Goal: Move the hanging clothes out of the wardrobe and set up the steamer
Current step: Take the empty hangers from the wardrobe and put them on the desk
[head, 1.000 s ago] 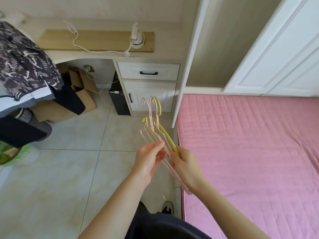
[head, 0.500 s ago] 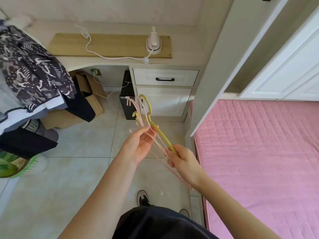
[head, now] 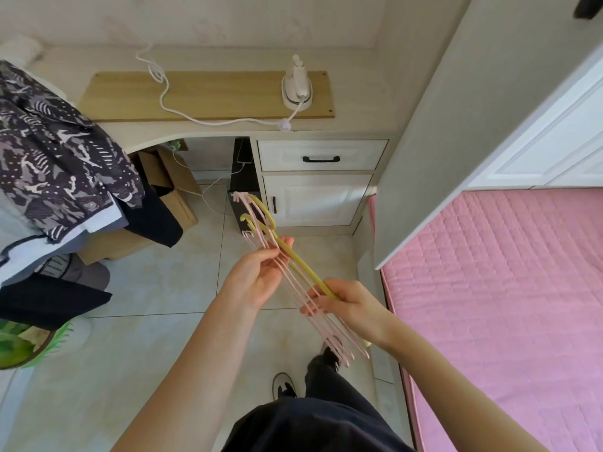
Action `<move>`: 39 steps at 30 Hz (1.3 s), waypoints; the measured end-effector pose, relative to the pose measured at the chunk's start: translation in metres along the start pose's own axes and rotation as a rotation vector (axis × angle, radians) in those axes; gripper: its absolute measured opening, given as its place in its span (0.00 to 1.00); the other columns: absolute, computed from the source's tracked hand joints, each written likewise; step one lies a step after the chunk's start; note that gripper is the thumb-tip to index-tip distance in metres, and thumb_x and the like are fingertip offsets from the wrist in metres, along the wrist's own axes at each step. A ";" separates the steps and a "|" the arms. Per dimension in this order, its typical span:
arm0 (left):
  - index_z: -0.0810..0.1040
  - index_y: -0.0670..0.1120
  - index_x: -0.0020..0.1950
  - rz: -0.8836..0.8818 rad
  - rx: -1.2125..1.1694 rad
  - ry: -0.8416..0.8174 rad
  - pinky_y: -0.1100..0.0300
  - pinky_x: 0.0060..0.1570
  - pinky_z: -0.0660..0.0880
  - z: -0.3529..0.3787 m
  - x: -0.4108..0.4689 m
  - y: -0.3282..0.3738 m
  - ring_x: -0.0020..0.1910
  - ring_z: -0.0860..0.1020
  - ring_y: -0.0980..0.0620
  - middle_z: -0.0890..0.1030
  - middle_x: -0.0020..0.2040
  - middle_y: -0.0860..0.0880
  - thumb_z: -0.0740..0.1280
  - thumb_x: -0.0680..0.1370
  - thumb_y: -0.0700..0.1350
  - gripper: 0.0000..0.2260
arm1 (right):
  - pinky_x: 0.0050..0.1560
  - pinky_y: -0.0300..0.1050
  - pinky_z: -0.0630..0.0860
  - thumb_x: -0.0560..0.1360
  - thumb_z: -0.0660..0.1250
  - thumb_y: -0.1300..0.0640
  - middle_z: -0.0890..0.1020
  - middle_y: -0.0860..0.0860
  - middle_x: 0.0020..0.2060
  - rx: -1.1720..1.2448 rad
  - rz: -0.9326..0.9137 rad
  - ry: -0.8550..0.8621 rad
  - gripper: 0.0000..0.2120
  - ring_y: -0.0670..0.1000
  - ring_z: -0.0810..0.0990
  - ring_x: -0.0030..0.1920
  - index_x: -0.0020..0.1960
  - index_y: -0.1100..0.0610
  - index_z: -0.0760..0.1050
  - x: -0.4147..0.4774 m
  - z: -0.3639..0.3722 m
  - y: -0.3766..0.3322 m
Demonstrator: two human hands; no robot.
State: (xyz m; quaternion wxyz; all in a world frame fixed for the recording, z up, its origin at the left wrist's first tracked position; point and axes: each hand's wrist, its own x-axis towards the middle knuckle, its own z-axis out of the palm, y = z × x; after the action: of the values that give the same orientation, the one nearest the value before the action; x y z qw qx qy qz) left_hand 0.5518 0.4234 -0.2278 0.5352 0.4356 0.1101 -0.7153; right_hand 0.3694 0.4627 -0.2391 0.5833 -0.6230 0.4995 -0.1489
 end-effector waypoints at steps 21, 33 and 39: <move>0.72 0.33 0.61 -0.013 0.230 -0.005 0.57 0.39 0.77 0.159 0.134 0.007 0.46 0.82 0.48 0.80 0.52 0.38 0.60 0.79 0.32 0.11 | 0.53 0.51 0.80 0.79 0.61 0.65 0.84 0.59 0.50 0.415 0.248 -0.146 0.10 0.57 0.84 0.50 0.58 0.65 0.76 0.142 -0.167 -0.034; 0.76 0.35 0.51 -0.198 0.503 -0.216 0.58 0.38 0.77 0.246 0.206 0.031 0.41 0.79 0.49 0.80 0.40 0.42 0.59 0.80 0.33 0.06 | 0.45 0.46 0.78 0.78 0.62 0.65 0.82 0.58 0.43 0.723 0.273 0.029 0.10 0.52 0.80 0.39 0.57 0.68 0.75 0.189 -0.219 -0.040; 0.75 0.33 0.50 -0.223 0.700 -0.335 0.60 0.38 0.78 0.279 0.247 0.067 0.37 0.80 0.50 0.79 0.39 0.41 0.59 0.79 0.31 0.06 | 0.41 0.45 0.78 0.78 0.64 0.64 0.80 0.56 0.38 0.858 0.255 0.128 0.04 0.52 0.78 0.36 0.51 0.64 0.76 0.232 -0.226 -0.059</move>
State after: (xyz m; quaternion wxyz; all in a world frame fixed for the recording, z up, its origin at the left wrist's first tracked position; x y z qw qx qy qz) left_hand 0.4563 0.0569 -0.2240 0.2840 0.4544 -0.1825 -0.8244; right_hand 0.3283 0.1371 -0.2176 0.7705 -0.2477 0.5004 -0.3076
